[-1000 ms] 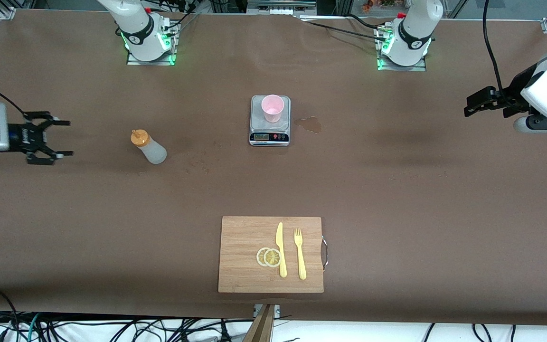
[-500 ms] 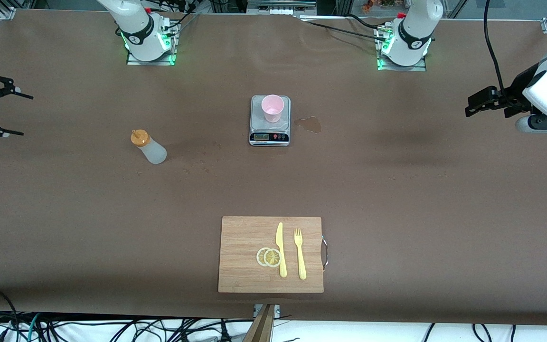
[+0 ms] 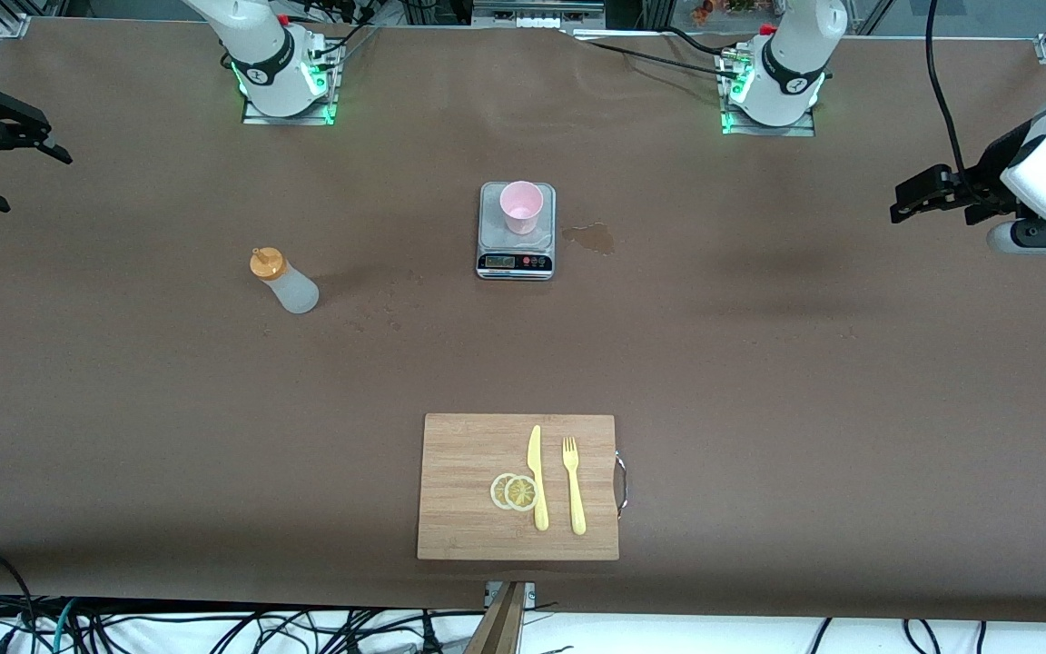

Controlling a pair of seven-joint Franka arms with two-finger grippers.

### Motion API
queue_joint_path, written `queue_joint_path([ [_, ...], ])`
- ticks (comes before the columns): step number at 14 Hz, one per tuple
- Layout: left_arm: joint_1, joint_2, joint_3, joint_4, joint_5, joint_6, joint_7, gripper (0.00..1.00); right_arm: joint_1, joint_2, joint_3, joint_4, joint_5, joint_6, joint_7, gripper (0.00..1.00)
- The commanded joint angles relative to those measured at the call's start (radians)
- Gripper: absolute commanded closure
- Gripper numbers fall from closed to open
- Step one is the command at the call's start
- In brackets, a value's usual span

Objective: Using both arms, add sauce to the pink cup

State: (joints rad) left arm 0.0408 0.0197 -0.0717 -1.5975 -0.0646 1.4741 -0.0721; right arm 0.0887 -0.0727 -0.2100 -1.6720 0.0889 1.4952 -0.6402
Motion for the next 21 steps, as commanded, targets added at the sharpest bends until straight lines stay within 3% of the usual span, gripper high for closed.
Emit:
queue_joint_path([
  [1, 0.005, 0.011, -0.002, 0.03, -0.014, -0.023, -0.006, 0.0, 0.043, 0.001, 0.024, 0.034, -0.081, 0.0, 0.279, 0.0],
  [4, 0.005, 0.011, 0.0, 0.03, -0.014, -0.023, -0.006, 0.0, 0.075, 0.033, 0.043, 0.073, -0.173, 0.017, 0.421, 0.0],
  [8, 0.005, 0.011, -0.002, 0.03, -0.014, -0.023, -0.006, 0.0, 0.074, 0.036, 0.012, 0.08, -0.031, 0.043, 0.413, 0.0],
  [21, 0.005, 0.011, 0.0, 0.03, -0.014, -0.023, -0.006, 0.0, 0.078, 0.047, 0.018, 0.086, -0.031, 0.036, 0.416, 0.0],
])
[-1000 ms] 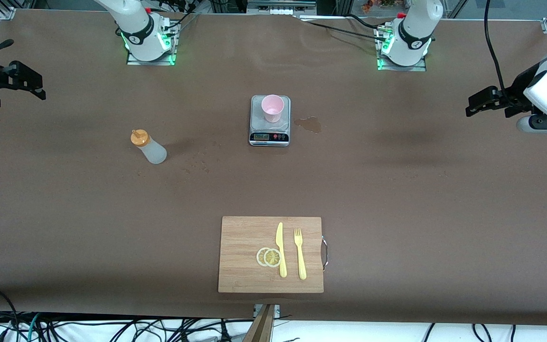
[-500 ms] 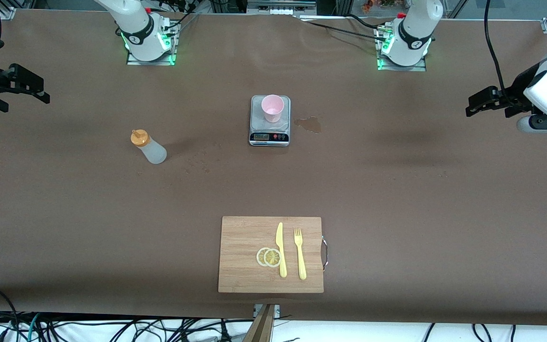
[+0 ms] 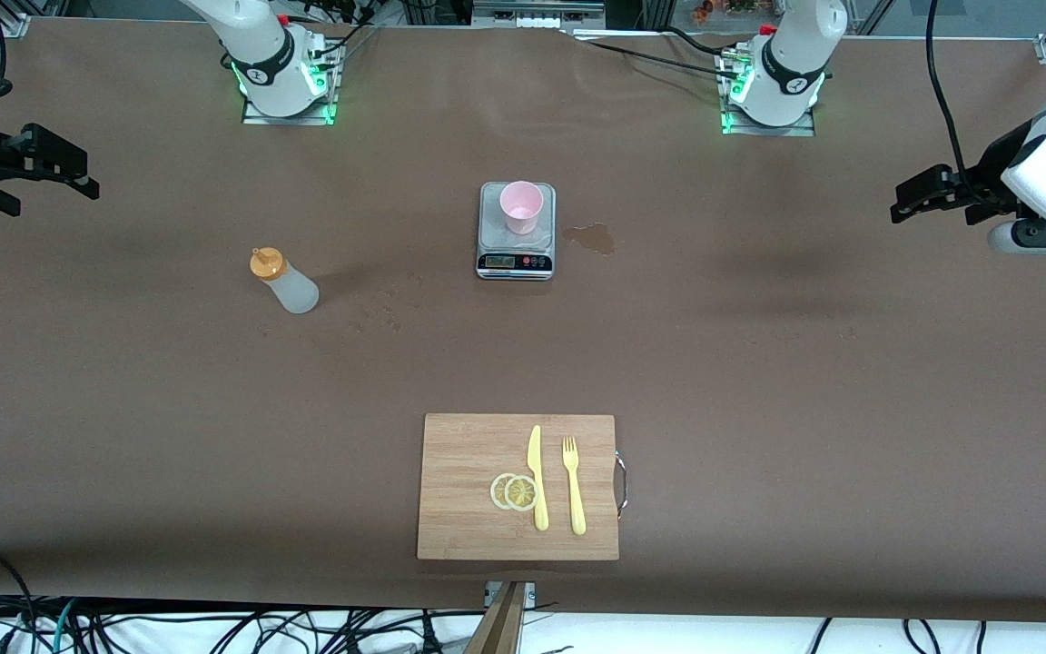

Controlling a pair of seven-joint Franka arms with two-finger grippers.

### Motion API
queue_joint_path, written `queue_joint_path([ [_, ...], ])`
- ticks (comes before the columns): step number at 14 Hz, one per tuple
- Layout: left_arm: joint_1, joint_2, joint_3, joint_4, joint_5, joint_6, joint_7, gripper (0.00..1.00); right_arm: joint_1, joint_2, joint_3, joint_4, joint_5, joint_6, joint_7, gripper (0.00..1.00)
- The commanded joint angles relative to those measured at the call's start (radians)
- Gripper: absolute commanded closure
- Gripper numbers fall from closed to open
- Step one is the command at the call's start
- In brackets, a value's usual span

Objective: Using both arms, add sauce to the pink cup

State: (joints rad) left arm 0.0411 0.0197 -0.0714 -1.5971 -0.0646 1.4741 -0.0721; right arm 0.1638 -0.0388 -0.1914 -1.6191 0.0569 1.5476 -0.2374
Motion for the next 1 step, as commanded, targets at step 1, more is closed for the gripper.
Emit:
queue_joint_path([
  [1, 0.005, 0.011, -0.001, 0.029, -0.014, -0.024, -0.006, 0.0, 0.003, 0.013, 0.0, 0.033, 0.0, -0.017, 0.013, 0.0],
])
